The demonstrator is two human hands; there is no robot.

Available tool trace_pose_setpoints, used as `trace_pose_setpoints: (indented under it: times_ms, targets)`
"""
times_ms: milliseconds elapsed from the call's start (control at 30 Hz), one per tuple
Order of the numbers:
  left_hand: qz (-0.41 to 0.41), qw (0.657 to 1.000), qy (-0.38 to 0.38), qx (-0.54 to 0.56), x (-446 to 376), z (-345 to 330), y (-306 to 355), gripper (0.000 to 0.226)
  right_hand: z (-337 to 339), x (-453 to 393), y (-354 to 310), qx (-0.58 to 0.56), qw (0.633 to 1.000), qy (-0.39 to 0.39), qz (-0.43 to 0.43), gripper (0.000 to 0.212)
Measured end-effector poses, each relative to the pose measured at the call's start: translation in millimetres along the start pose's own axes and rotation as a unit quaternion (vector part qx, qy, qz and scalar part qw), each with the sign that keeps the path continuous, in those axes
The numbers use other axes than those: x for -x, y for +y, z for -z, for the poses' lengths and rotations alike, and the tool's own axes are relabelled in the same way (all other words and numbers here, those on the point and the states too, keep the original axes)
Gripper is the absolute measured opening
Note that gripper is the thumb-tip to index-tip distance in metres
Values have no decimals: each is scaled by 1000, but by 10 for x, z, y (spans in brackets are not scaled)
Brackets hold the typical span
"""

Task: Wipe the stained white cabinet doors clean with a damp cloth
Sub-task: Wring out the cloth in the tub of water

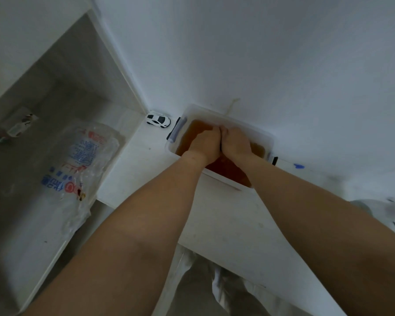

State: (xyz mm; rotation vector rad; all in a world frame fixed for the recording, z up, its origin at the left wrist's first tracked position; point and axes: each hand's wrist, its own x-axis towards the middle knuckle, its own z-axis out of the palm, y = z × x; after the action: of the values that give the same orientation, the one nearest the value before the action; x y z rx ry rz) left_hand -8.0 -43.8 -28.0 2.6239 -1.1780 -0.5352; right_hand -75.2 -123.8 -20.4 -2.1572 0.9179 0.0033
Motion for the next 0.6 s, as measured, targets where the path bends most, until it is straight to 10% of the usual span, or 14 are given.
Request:
trace_pose_setpoints:
  times_ms: [100,200,300,500,600]
  targets:
    - [20,987,-131,93,-34,22,12,14,6,1,111,141,985,5,102,41]
    - [126,937,-193,261,-40,120,12,41,63,92,125,-67,995,-23,63,35]
    - [139,953,-112,244,-36,168,11,79,111,156,47,-251,960,-102,-69,25]
    - [-89,989,86,83,250,31,-42,71,201,126,-59,-471,815,-87,-327,19]
    - [-142,983,111,22,257,-73,-99,77,255,142,-125,-461,813,-115,-336,23]
